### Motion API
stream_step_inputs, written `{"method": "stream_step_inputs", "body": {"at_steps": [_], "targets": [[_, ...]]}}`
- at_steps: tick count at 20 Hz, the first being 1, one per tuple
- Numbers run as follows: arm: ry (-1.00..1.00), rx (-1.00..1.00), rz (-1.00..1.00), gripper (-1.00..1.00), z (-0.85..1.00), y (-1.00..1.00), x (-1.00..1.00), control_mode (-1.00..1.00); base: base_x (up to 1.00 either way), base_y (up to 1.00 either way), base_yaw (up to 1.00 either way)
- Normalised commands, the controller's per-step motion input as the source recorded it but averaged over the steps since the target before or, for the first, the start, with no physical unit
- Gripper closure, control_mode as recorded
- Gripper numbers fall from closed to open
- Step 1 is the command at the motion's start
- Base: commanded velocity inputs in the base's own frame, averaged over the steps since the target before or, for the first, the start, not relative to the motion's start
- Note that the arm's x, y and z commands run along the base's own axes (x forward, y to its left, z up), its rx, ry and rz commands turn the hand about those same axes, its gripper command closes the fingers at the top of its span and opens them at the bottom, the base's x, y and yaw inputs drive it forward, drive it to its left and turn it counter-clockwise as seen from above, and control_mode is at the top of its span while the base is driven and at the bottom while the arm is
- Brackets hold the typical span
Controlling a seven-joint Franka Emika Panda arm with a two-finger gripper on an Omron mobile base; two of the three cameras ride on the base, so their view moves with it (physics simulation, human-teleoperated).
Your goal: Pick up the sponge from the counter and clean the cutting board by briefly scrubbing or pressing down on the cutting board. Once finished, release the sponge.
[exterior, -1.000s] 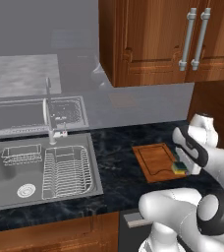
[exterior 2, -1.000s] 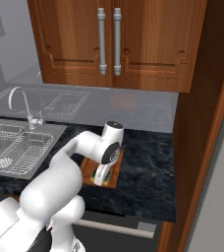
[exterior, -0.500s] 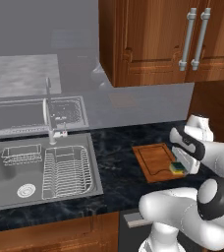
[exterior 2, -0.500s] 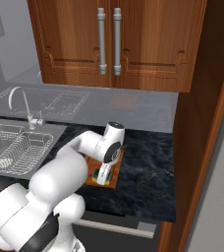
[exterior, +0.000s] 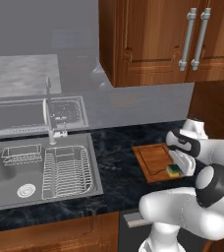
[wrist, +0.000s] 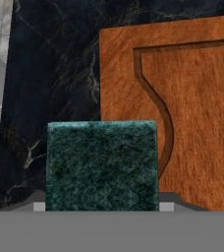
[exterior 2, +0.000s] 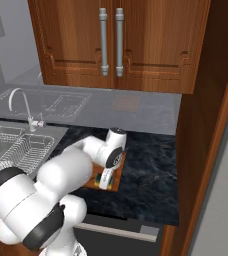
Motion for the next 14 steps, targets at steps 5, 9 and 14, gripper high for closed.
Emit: {"method": "stream_step_inputs", "body": {"at_steps": [5, 9, 14], "targets": [[0.00, 0.00, 0.00, 1.00, -0.27, 0.00, 0.19, -1.00, 0.00, 0.00, 0.00], [0.00, 0.00, 0.00, 1.00, -0.22, 0.00, 0.35, -1.00, 0.00, 0.00, 0.00], [0.00, 0.00, 0.00, 1.00, -0.16, 0.00, 0.49, -1.00, 0.00, 0.00, 0.00]]}}
